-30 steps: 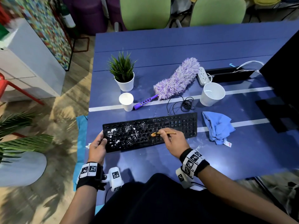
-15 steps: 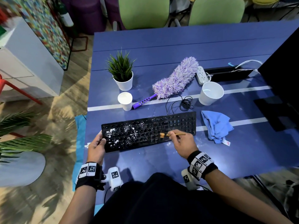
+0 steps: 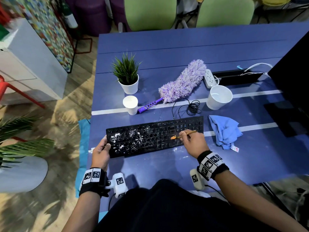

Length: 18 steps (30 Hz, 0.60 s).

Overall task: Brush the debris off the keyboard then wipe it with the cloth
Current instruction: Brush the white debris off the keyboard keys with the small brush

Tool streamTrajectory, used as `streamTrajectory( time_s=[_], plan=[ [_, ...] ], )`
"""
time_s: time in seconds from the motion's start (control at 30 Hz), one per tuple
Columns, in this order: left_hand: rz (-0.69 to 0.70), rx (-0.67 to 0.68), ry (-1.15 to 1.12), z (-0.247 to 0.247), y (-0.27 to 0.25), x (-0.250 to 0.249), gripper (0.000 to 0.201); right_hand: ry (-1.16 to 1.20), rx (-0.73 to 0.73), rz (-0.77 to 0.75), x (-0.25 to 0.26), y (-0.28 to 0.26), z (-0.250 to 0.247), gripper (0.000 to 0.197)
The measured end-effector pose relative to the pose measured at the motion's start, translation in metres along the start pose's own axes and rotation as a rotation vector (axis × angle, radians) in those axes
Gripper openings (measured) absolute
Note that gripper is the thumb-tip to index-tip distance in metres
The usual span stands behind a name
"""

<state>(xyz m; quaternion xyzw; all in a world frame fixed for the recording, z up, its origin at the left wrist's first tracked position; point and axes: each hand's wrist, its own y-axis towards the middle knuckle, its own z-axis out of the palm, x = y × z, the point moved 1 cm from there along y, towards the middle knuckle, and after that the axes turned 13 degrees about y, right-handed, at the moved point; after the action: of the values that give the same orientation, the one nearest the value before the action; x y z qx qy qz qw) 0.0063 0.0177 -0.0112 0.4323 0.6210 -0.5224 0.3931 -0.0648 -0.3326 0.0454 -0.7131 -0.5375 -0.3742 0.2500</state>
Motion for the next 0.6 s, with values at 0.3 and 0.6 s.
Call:
streamTrajectory(
  time_s=[0.3, 0.6],
  plan=[
    [0.007, 0.007, 0.004, 0.0, 0.002, 0.0, 0.046, 0.053, -0.069, -0.025, -0.007, -0.008, -0.006, 0.028],
    [0.015, 0.022, 0.023, 0.001, -0.001, -0.005, 0.047, 0.125, -0.16, -0.114, 0.012, 0.006, -0.005, 0.023]
  ],
)
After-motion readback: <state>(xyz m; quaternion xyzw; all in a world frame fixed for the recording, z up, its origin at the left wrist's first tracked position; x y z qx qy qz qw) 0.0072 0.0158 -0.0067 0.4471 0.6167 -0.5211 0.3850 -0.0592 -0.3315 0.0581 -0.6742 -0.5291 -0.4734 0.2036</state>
